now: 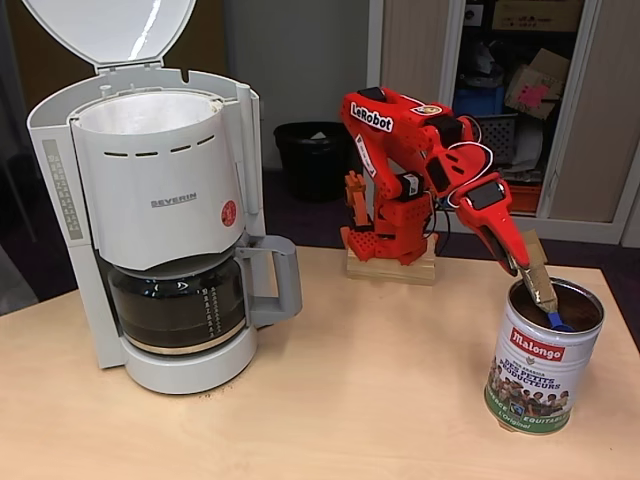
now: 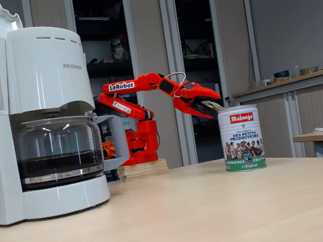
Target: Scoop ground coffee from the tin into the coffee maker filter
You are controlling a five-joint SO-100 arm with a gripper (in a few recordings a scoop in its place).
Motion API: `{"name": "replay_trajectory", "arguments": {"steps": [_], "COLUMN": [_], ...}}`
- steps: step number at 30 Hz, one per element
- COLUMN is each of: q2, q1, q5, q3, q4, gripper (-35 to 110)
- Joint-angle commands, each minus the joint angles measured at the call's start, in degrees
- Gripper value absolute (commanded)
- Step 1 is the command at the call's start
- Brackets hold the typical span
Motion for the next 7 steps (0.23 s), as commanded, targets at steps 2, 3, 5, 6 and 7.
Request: {"name": "replay_trajectory", "arguments": {"steps": [2, 3, 5, 6, 7], "q2": [8.70, 10.46, 14.50, 16.52, 18.72], "q1": [2.99, 4.04, 6.77, 8.26, 9.84], "q5": [0.18, -0.79, -2.46, -3.96, -4.92], "q3": [2.64, 3.25, 4.57, 5.45, 6.50], "q4": [4.57, 5.54, 7.29, 7.91, 8.53], "gripper": [29, 29, 28, 27, 27]}}
